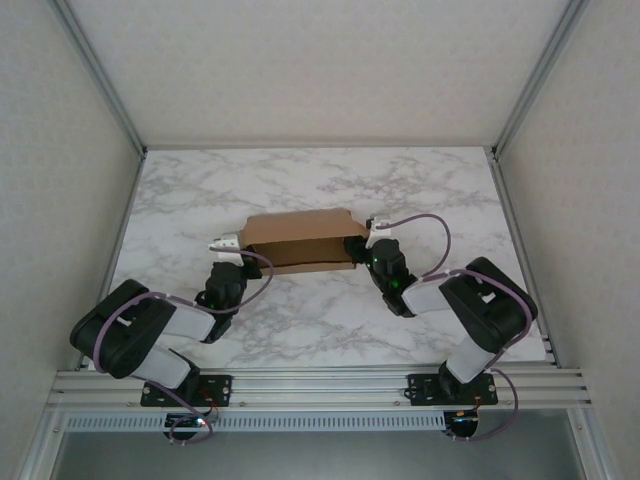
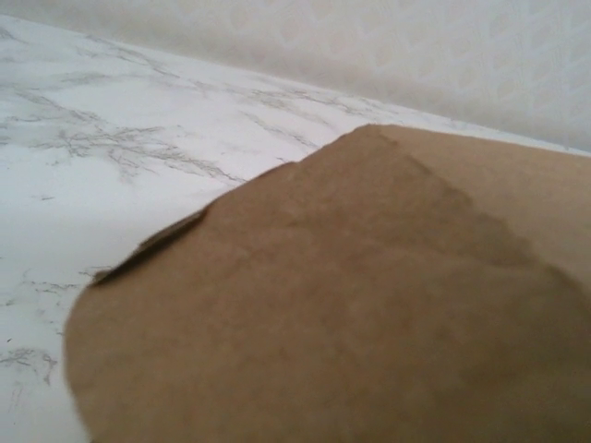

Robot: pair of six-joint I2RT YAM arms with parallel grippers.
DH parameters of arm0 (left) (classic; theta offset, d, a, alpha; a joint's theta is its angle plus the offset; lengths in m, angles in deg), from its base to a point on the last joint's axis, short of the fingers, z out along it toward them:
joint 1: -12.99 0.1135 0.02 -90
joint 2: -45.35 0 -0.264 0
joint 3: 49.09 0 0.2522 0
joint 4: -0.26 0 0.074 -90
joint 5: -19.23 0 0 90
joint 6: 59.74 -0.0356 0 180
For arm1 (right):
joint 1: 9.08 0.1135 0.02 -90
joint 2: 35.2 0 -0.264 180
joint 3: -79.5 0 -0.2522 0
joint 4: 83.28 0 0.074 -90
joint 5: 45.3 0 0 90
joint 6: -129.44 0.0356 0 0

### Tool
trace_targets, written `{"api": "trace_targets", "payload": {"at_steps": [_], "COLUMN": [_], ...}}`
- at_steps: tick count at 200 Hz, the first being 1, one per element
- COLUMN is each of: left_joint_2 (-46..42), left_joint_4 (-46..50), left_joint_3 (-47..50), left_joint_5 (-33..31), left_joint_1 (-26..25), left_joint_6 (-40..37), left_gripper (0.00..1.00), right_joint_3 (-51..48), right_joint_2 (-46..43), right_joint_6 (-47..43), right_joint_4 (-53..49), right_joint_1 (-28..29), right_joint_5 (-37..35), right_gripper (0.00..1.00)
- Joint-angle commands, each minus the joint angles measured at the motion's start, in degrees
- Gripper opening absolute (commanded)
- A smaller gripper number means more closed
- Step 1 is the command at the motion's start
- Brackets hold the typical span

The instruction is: Fold the paper box

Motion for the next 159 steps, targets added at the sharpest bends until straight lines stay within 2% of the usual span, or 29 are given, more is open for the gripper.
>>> {"api": "trace_targets", "payload": {"at_steps": [1,20,55,92,115,140,159], "left_joint_2": [1.0,1.0,1.6,2.5,2.3,2.2,1.9], "left_joint_4": [3.9,4.3,5.0,5.5,6.0,6.2,6.5], "left_joint_3": [-1.0,-1.1,-2.2,-2.8,-2.8,-2.7,-2.4], "left_joint_5": [-1.1,-1.4,-1.4,-1.3,-1.9,-1.5,-1.5], "left_joint_1": [-0.5,-0.6,-0.6,-0.8,-0.8,-0.9,-1.0], "left_joint_6": [-1.2,-1.2,-1.3,-1.1,-0.9,-0.8,-0.8], "left_gripper": [0.0,0.0,0.0,0.0,0.0,0.0,0.0], "right_joint_3": [-2.1,-6.1,-9.7,-10.6,-3.4,2.4,7.4], "right_joint_2": [-4.0,-7.6,-14.8,-25.5,-31.2,-34.0,-34.1], "right_joint_6": [1.0,2.8,4.8,5.5,9.2,9.2,4.8], "right_joint_4": [-0.2,-3.5,-13.0,-25.2,-44.4,-52.4,-54.9], "right_joint_1": [0.4,0.6,0.6,0.0,-1.9,-2.4,-2.4], "right_joint_5": [-0.6,0.0,-4.3,-13.7,-17.6,-19.4,-18.7], "right_gripper": [0.47,0.48,0.51,0.51,0.52,0.49,0.44]}}
